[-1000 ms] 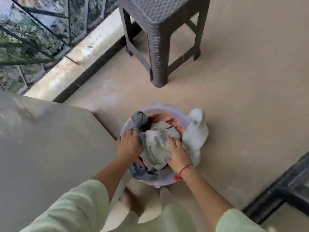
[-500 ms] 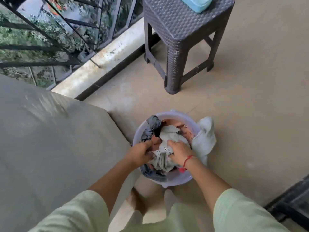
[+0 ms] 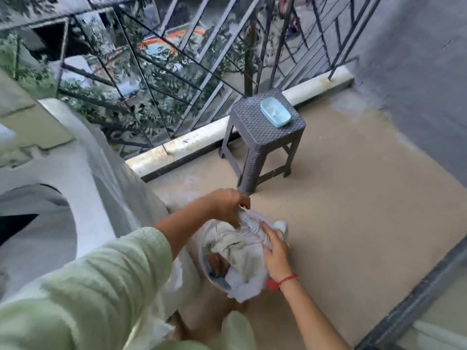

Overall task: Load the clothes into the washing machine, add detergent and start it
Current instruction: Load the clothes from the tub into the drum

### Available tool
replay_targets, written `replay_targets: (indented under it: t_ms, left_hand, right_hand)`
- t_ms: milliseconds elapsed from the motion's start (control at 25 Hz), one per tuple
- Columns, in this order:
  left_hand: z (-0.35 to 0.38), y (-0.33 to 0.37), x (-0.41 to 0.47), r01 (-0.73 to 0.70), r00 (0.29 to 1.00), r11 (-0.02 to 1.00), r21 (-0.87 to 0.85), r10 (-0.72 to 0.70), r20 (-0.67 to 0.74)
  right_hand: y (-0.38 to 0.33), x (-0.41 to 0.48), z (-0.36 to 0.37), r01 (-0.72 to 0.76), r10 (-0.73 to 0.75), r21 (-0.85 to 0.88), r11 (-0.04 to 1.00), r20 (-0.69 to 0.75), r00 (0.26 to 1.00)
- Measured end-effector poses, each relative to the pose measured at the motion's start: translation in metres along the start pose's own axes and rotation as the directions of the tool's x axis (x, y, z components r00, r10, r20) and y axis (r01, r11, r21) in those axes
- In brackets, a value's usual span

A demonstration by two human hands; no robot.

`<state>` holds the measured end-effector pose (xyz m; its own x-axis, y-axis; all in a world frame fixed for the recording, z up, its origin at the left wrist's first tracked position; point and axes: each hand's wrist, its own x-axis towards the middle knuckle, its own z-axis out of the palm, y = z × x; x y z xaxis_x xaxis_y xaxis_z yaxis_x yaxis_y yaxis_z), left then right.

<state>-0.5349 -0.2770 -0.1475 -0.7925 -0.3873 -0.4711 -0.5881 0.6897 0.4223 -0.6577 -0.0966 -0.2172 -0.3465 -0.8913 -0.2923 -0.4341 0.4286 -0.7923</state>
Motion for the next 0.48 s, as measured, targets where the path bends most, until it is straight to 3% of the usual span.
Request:
replay_targets:
  t_ms: [80, 200, 360, 480]
  left_hand:
    - [-0.029, 0.000, -0.027, 0.003, 0.993, 0.999, 0.051, 0.003, -0.120]
    - [-0.052, -0.010, -0.069, 0.075, 0.951, 0.993, -0.090, -0.099, -0.294]
    - [-0.074, -0.019, -0.128, 0.086, 0.846, 0.924, -0.372, -0.265, -0.462]
    - [-0.079, -0.024, -0.165, 0.070, 0.881, 0.918, -0.391, -0.240, -0.407]
  right_hand:
    - [-0.050, -0.012, -0.027, 0.144, -0.141, 0.012, 0.990, -0.143, 0.980]
    - [-0.121, -0.030, -0.057, 0.314, -0.309, -0.039, 0.949, -0.326, 0.893]
    - [-0.212, -0.058, -0.099, 0.521, -0.470, -0.077, 0.850, -0.556, 0.685]
    - [-0.284, -0.082, -0.132, 0.689, -0.482, 0.005, 0.724, -0.711, 0.512]
